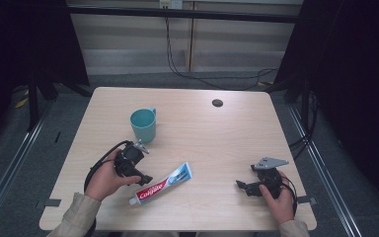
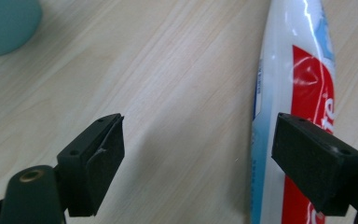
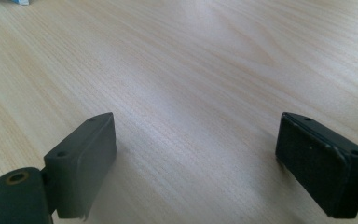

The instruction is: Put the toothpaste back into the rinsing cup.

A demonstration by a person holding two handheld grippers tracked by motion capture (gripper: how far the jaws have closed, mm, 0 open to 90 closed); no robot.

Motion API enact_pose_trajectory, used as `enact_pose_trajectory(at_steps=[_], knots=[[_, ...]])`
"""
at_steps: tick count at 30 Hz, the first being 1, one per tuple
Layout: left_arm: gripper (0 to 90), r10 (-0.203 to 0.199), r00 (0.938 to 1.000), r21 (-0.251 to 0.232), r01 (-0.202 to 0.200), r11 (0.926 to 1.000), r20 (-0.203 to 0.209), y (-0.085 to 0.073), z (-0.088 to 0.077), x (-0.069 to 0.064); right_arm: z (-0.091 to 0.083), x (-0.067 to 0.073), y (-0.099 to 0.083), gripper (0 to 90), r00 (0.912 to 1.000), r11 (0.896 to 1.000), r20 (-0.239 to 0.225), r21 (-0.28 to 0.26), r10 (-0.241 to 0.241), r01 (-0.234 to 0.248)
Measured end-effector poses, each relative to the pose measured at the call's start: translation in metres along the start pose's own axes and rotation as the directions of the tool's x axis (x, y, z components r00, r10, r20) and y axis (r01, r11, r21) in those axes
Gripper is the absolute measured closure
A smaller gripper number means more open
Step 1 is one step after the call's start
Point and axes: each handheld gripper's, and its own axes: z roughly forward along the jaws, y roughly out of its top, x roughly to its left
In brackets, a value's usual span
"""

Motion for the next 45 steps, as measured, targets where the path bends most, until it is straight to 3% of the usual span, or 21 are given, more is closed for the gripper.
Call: enact_pose_trajectory(at_steps=[8,17,25,36,45], knots=[[16.8,0.027,0.9994,0.033,-0.027,0.9991,0.022,0.012,0.009,-0.007,0.0,0.0,0.0,12.0,1.0,1.0,0.0,0.0,0.0,0.0],[16.9,0.041,0.9988,0.026,-0.042,0.9988,0.028,0.022,0.005,-0.012,0.0,0.0,0.0,12.0,1.0,1.0,0.0,0.0,0.0,0.0],[16.9,0.066,0.9967,0.035,-0.068,0.9971,0.046,0.033,0.013,-0.021,0.0,0.0,0.0,12.0,1.0,1.0,0.0,0.0,0.0,0.0],[18.9,0.059,0.9957,0.045,-0.062,0.997,0.071,0.039,0.017,-0.028,0.0,0.0,0.0,12.0,1.0,1.0,0.0,0.0,0.0,0.0],[26.6,0.05,0.9941,0.091,-0.059,0.9941,0.096,0.044,0.026,-0.034,0.0,0.0,0.0,12.0,1.0,1.0,0.0,0.0,0.0,0.0]])
